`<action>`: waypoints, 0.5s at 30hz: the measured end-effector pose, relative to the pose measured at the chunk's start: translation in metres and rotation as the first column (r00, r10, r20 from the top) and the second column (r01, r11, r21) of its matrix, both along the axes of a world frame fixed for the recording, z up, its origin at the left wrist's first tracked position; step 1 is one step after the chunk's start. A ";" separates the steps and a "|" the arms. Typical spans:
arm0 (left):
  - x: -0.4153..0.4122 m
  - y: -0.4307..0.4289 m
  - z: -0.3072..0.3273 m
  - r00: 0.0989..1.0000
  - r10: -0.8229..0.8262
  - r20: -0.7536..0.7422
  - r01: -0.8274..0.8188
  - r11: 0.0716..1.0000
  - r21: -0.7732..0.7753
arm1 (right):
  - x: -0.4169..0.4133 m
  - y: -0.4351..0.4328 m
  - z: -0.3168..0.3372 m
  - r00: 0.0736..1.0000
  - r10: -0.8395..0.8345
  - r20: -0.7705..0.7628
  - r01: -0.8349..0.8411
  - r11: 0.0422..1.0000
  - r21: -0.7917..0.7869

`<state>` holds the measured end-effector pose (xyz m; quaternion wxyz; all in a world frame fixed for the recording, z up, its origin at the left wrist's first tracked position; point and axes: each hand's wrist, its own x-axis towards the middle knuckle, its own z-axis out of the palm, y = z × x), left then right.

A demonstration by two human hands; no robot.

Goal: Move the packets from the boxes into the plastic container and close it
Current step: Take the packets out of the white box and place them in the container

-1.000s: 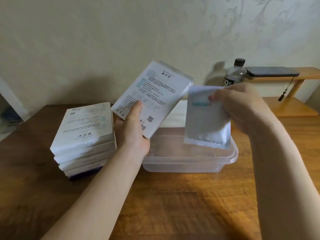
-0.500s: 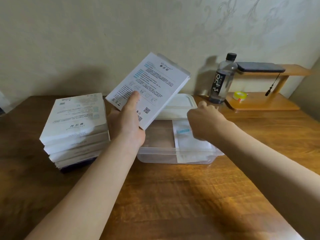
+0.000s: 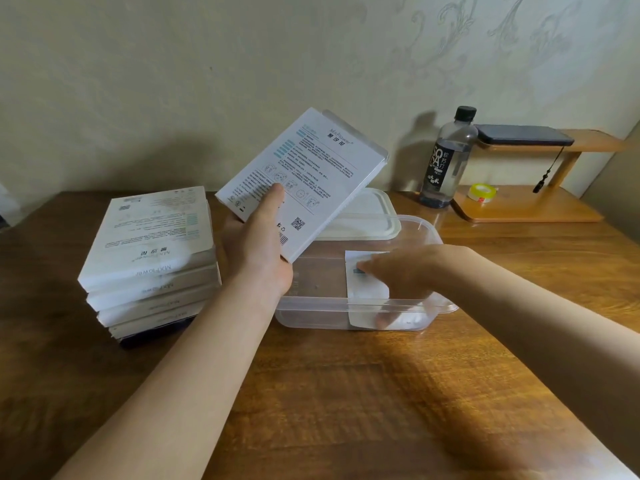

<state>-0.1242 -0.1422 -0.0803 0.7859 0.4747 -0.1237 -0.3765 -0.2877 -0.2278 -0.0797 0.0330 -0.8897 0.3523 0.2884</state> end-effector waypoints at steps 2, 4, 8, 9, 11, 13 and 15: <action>0.000 0.000 0.000 1.000 0.000 0.000 0.000 1.000 -0.006 | 0.001 -0.004 -0.007 0.999 0.037 0.000 -0.037 0.999 -0.040; 0.000 0.000 0.001 1.000 -0.005 -0.002 0.005 1.000 -0.009 | -0.001 -0.006 -0.008 0.999 0.038 0.000 -0.038 0.998 -0.055; 0.000 0.000 0.001 1.000 -0.012 -0.008 0.012 1.000 -0.022 | -0.006 -0.013 0.001 0.998 0.019 0.061 -0.016 0.998 -0.059; 0.000 0.000 0.000 1.000 -0.011 -0.003 0.011 1.000 -0.021 | -0.007 -0.014 0.002 0.997 0.018 0.071 -0.013 0.998 -0.064; 0.000 0.001 0.000 1.000 -0.011 0.002 0.011 1.000 -0.015 | -0.008 -0.013 0.001 0.999 0.018 0.048 -0.016 0.998 -0.056; -0.001 0.001 0.000 1.000 -0.015 -0.001 0.015 1.000 -0.017 | -0.008 -0.014 -0.005 0.999 0.040 0.006 -0.039 0.997 -0.061; 0.000 0.000 0.000 1.000 -0.009 -0.002 0.009 1.000 -0.019 | -0.008 -0.015 -0.009 0.999 0.052 -0.009 -0.053 0.995 -0.080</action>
